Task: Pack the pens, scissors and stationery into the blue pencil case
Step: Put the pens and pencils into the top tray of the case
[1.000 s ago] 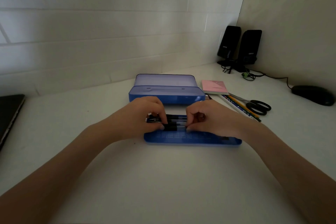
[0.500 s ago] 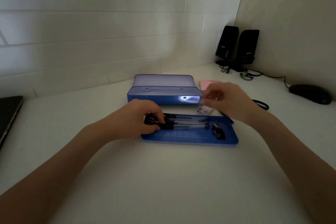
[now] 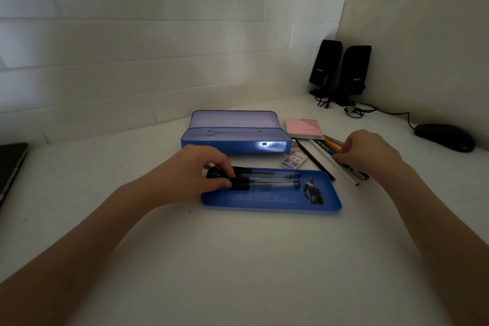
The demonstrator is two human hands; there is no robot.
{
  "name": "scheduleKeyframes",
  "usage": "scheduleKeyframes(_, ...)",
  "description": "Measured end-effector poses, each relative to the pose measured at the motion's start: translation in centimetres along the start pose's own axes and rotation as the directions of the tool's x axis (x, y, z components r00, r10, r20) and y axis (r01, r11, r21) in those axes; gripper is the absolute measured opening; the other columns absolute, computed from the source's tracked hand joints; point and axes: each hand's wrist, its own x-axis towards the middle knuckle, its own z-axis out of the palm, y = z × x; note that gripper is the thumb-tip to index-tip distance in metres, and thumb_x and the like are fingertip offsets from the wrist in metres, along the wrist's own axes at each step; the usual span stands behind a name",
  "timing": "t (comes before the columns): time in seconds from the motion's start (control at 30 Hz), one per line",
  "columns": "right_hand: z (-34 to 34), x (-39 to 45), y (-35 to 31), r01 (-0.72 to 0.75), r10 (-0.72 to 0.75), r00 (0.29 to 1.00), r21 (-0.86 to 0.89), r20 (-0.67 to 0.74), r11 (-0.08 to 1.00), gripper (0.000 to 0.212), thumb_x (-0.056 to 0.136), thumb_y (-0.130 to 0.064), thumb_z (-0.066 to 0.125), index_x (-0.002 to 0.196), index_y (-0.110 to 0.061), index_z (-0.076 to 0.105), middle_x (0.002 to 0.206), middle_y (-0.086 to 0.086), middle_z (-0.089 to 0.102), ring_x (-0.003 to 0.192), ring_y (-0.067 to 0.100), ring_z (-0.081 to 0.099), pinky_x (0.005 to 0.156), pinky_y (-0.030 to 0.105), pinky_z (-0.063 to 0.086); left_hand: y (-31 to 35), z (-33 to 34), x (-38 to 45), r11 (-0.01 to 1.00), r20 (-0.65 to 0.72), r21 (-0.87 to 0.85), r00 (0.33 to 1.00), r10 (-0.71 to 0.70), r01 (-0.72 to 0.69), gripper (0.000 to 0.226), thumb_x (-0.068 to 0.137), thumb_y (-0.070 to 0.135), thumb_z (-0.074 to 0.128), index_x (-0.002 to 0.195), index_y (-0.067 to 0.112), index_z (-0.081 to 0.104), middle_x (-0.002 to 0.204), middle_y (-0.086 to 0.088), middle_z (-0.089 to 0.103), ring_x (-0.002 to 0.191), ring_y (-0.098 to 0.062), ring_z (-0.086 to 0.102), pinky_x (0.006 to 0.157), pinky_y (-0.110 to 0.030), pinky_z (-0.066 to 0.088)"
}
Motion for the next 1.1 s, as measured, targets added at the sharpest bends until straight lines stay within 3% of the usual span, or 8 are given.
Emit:
scheduleKeyframes(0.2,0.2,-0.9,-0.8,-0.022,0.018,0.999,-0.094,-0.050,0.995,0.030,0.077,-0.035,0.063,0.064,-0.018,0.042,0.068,0.004,0.052,0.068,0.022,0.057,0.061,0.029,0.044,0.1,0.0,0.0,1.000,0.012,0.017,1.000,-0.002,0.002,0.014,0.076,0.025,0.072,0.088,0.030,0.069,0.093,0.013,0.067,0.088,-0.003,0.059,0.084,-0.016,0.046)
scheduleKeyframes(0.43,0.3,-0.7,-1.6,-0.040,0.057,0.989,-0.125,0.137,0.991,0.029,0.086,-0.031,0.055,0.070,-0.011,0.044,0.066,0.004,0.049,0.057,0.016,0.050,0.057,0.028,0.043,0.0,0.0,0.0,1.000,0.012,0.009,1.000,-0.012,0.011,0.015,0.075,0.026,0.073,0.087,0.033,0.068,0.091,0.016,0.067,0.088,-0.002,0.059,0.084,-0.018,0.047)
scheduleKeyframes(0.57,0.5,-1.0,-1.7,-0.015,0.034,0.988,-0.127,0.148,0.992,0.018,0.090,-0.026,0.050,0.087,-0.008,0.047,0.068,0.005,0.048,0.059,0.017,0.050,0.055,0.027,0.042,0.0,0.0,-0.1,1.000,0.008,0.001,1.000,-0.026,0.026,0.016,0.075,0.026,0.074,0.087,0.035,0.068,0.091,0.016,0.067,0.088,0.000,0.057,0.082,-0.014,0.045)
scheduleKeyframes(0.67,0.1,-0.9,-1.7,0.012,0.002,0.989,-0.097,0.147,0.995,0.026,0.095,-0.026,0.044,0.087,-0.003,0.052,0.066,0.005,0.043,0.061,0.019,0.048,0.054,0.029,0.038,0.0,0.0,0.0,0.999,0.014,0.001,0.999,-0.033,0.033,0.017,0.074,0.026,0.074,0.087,0.036,0.068,0.091,0.016,0.066,0.088,-0.001,0.058,0.083,-0.015,0.045)
scheduleKeyframes(0.8,0.4,-0.6,-1.8,0.016,-0.013,0.999,-0.070,0.045,0.997,0.026,0.095,-0.017,0.040,0.118,-0.007,0.049,0.069,-0.001,0.033,0.057,0.013,0.038,0.049,0.028,0.030,0.0,0.0,0.0,1.000,0.011,0.002,0.999,-0.030,0.030,0.017,0.074,0.026,0.074,0.086,0.035,0.068,0.091,0.016,0.066,0.088,-0.001,0.058,0.083,-0.017,0.044)
scheduleKeyframes(0.9,1.0,-0.9,-2.3,0.064,-0.062,0.997,0.042,-0.052,0.997,0.018,0.098,-0.023,0.034,0.101,-0.008,0.043,0.069,0.003,0.041,0.058,0.016,0.043,0.051,0.031,0.033,0.0,0.0,0.1,1.000,0.010,-0.001,1.000,-0.024,0.024,0.017,0.074,0.025,0.074,0.087,0.034,0.068,0.092,0.016,0.067,0.088,-0.002,0.059,0.085,-0.020,0.046)
scheduleKeyframes(1.03,0.9,-1.7,-3.3,0.182,-0.165,0.978,0.135,-0.128,0.974,0.032,0.099,-0.035,0.028,0.098,-0.010,0.047,0.078,0.009,0.055,0.069,0.025,0.054,0.062,0.035,0.043,0.0,0.0,0.0,1.000,0.006,-0.003,1.000,-0.013,0.013,0.017,0.074,0.025,0.074,0.086,0.036,0.067,0.091,0.016,0.067,0.089,-0.003,0.059,0.086,-0.023,0.047)
scheduleKeyframes(1.1,0.3,-2.5,-3.9,0.236,-0.197,0.957,0.179,-0.211,0.955,0.034,0.099,-0.037,0.028,0.092,-0.011,0.049,0.075,0.007,0.056,0.065,0.022,0.052,0.058,0.032,0.040,0.0,0.1,0.0,1.000,0.008,-0.003,1.000,-0.016,0.016,0.017,0.074,0.026,0.074,0.086,0.036,0.067,0.092,0.016,0.066,0.089,-0.003,0.058,0.086,-0.022,0.047)
